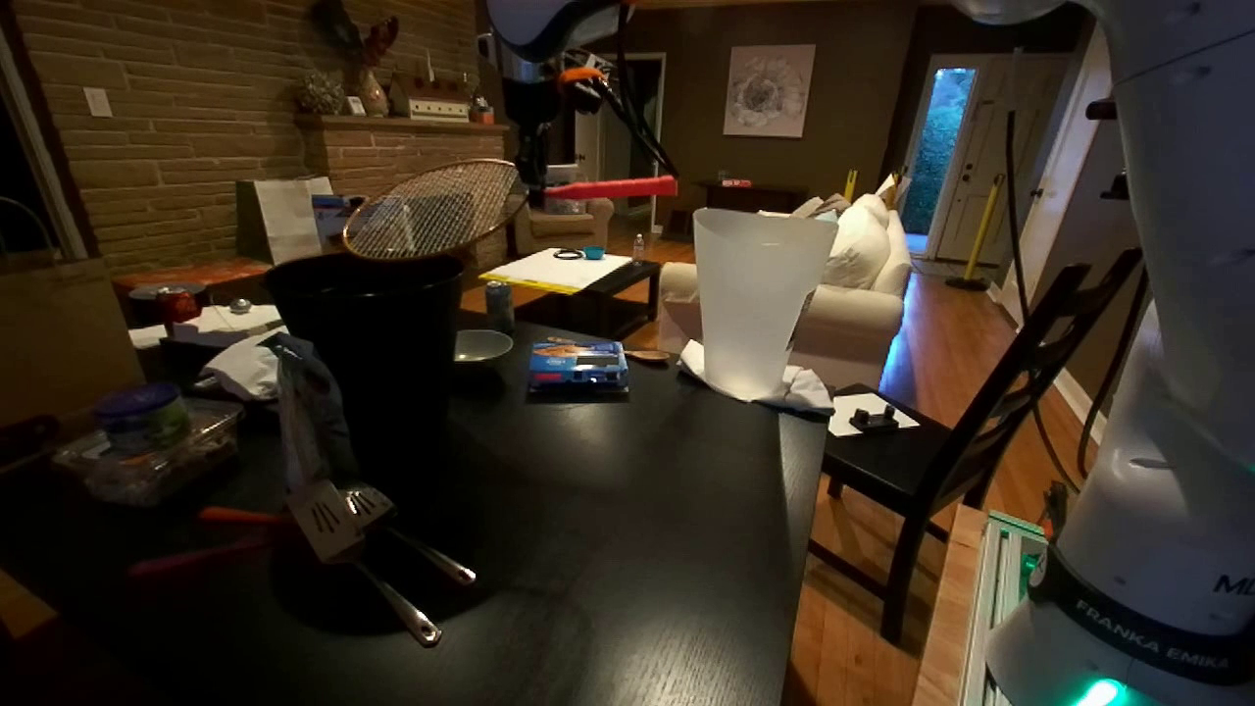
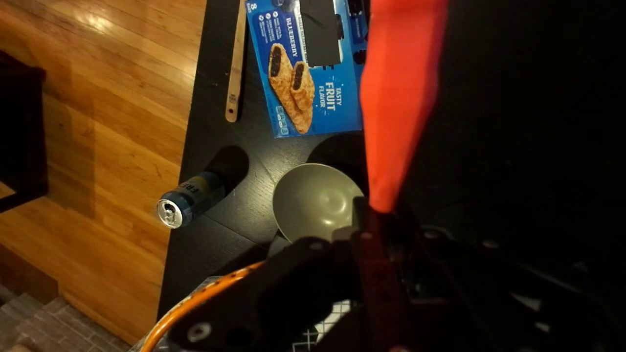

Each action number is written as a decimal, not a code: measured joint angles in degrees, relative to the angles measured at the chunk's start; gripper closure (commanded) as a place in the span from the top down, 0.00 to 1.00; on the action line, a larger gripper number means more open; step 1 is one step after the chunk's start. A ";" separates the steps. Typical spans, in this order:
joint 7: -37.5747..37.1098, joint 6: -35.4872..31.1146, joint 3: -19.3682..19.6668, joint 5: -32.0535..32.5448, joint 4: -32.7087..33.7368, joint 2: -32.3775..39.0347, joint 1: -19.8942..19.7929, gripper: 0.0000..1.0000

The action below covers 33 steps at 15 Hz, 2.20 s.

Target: Use the tennis racket to move the object

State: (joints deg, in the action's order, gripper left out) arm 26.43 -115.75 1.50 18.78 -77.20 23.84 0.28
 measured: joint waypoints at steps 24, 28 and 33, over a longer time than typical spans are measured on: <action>0.95 -1.08 -0.01 -17.34 -22.32 -16.39 -5.52 0.03; 2.61 -5.47 0.83 -21.01 -34.06 -22.87 -6.08 0.03; 4.62 -8.40 2.81 -22.36 -45.92 -28.44 -6.09 0.03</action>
State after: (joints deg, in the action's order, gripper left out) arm 31.05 -124.15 4.31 -3.58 -123.12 -4.60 -5.81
